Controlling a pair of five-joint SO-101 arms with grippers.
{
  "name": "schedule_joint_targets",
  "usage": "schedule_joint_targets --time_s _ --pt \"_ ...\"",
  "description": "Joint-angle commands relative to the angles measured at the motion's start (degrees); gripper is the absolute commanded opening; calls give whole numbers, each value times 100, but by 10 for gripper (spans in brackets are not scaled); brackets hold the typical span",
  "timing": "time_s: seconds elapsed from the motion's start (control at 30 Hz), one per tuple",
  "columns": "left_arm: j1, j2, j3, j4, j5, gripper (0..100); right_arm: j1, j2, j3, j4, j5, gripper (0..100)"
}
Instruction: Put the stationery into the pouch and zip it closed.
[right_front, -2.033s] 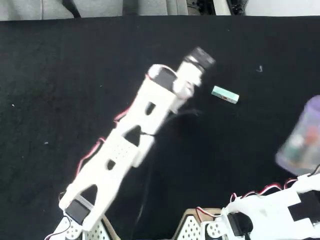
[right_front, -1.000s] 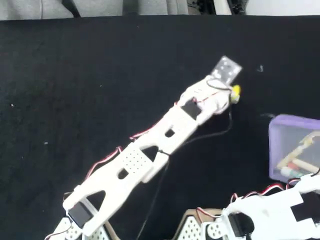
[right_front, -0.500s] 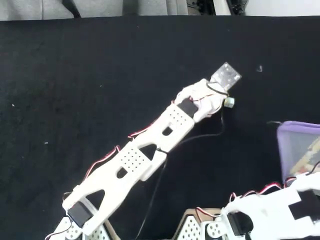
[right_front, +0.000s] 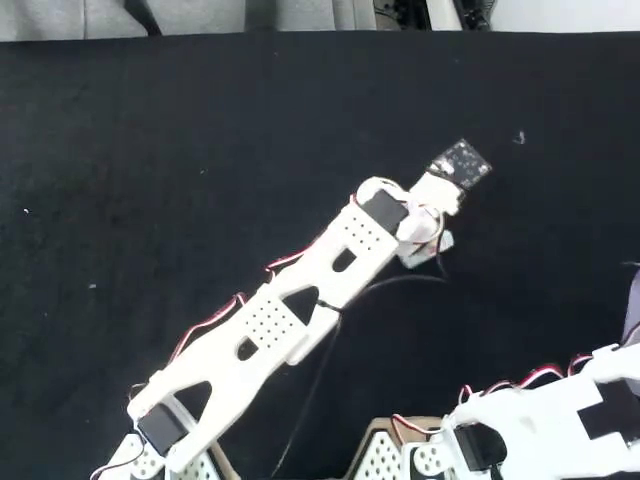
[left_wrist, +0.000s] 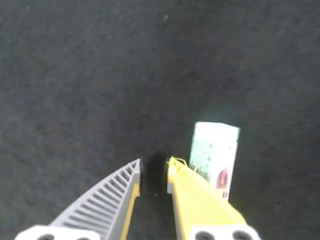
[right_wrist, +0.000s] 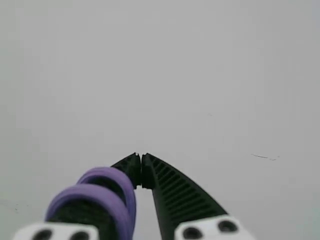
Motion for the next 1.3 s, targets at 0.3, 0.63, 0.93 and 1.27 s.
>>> schedule_joint_targets --time_s 0.3,0.63,0.93,1.27 --pt "620 -1319 4 -132 958 107 -62 -66 -233 114 62 11" --pt "479 -571 66 475 308 227 -79 -101 -251 114 62 11" --pt "444 -220 48 615 -105 223 -88 -119 -268 114 62 11" --pt "453 -220 -180 615 -132 29 -79 -119 -268 114 62 11"
